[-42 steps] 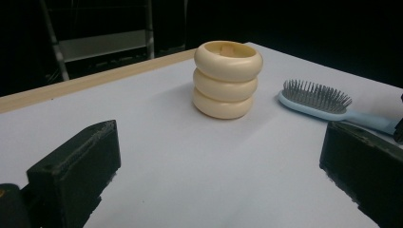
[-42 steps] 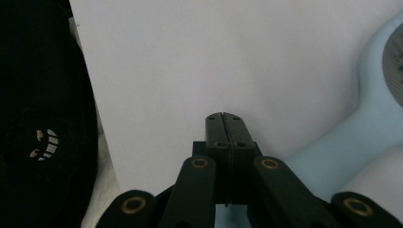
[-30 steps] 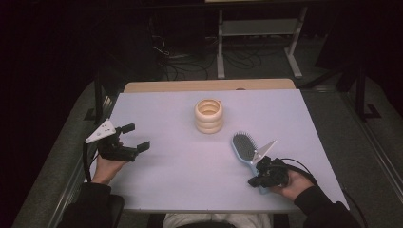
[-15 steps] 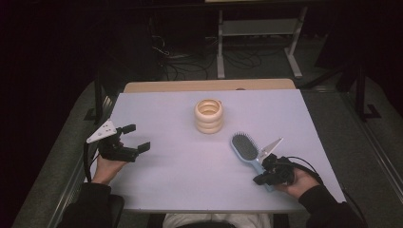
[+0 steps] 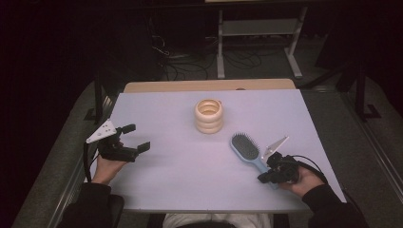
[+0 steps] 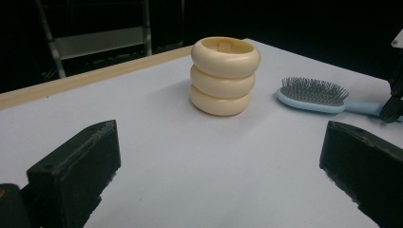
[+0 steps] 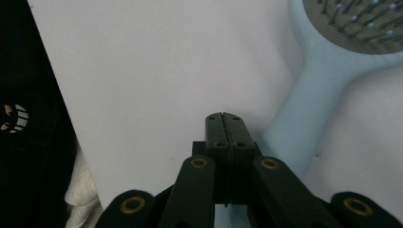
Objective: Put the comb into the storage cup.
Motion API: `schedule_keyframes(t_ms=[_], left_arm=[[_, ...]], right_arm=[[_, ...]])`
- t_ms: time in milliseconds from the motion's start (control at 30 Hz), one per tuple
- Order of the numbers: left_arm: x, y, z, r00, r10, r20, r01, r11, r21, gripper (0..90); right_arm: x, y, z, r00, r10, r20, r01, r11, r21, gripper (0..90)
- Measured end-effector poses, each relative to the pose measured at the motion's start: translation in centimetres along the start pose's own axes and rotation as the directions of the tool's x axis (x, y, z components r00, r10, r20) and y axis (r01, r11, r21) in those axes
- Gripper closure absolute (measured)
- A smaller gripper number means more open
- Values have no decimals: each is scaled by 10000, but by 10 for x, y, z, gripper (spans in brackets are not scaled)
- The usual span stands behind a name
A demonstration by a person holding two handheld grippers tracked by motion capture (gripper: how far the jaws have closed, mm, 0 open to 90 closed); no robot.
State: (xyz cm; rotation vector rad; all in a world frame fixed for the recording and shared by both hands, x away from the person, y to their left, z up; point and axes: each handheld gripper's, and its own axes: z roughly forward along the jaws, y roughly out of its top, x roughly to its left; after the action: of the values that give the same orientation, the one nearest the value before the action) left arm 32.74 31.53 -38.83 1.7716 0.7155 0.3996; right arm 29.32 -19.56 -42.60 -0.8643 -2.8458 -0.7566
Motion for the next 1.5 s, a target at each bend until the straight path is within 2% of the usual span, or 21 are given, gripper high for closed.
schedule_keyframes(t_ms=[1133,1500], left_arm=[[0,0,1,10000,-5,46,5,10000,79,0],[0,0,1,10000,4,68,-4,10000,88,0]], right_arm=[[-19,-17,-16,9972,483,565,-470,9986,-233,886],[-23,-20,-19,9954,604,749,-593,9981,-166,887]])
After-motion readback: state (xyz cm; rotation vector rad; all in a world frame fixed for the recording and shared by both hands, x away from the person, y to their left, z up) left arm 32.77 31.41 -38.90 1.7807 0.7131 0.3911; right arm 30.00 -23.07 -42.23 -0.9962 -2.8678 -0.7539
